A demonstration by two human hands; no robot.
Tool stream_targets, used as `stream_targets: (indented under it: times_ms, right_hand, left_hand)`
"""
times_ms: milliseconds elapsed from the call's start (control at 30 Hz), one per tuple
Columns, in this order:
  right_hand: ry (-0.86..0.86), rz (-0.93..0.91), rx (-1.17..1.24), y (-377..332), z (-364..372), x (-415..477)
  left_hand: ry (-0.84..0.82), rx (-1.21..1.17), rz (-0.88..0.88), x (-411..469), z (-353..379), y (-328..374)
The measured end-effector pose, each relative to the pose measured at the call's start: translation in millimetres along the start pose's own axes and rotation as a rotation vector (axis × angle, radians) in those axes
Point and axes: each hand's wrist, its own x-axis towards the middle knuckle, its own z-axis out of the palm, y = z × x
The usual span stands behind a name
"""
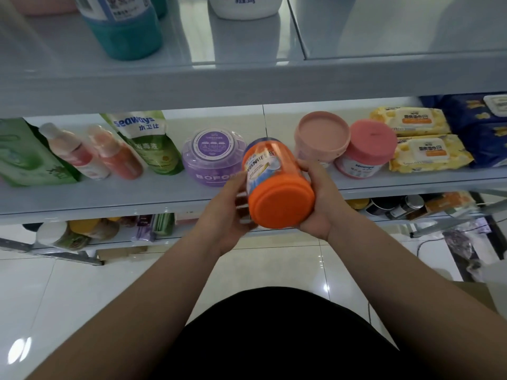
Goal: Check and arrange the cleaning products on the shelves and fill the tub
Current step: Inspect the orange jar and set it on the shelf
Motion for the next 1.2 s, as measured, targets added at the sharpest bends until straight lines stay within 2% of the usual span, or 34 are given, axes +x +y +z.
stream_targets:
  times_ms: [67,133,233,300,433,533,600,700,767,900,967,1067,1200]
  right_hand:
    - [-0.002,-0.006,-0.047,8,7,2]
    - [0.050,-0.056,-0.216,13,16,4]
    - [0.157,-0.193,-0.594,14,24,0]
    - [0.183,-0.257,-0.670,16,25,-2]
    - [0.142,-0.161,-0.330,27,28,-2]
    - [0.170,-0.204,-0.098,26,20,0]
    - [0.081,-0.222,0.015,24,15,-2]
    - [-0.007,-0.239,-0.020,32,12,-5]
    - [0.013,-0.269,-0.088,35,13,-5]
    - [0.207,-0.334,-0.311,24,13,1]
    - [0.245,-0.215,-0.178,19,7,5]
    - [0.175,-0.064,0.006,11,-4,5]
    - [0.093,-0.095,0.051,-1,-13,5]
  left_hand:
    - [-0.127,-0.166,-0.137,1,-3,-6]
    - [-0.229,-0.310,-0.187,0,-7,-4]
    - [-0.187,-0.332,-0.107,-1,-12,0]
    - [-0.097,-0.223,0.025,-1,-12,0]
    - [0.050,0.005,0.225,-2,-9,-4]
    - [0.051,0.111,0.327,-3,-17,-5]
    - [-0.015,0.132,0.365,-1,-21,-6]
    - [-0.245,0.105,0.212,-2,-22,-12]
    - [-0.342,0.087,0.162,-5,-22,-16]
    - [-0.168,0.185,0.073,-11,-14,-14]
    - [-0.143,0.184,0.051,-12,-9,-10]
    - [-0.191,0.237,0.057,-13,-5,-3]
    - [-0.230,0.242,0.067,-11,2,-1]
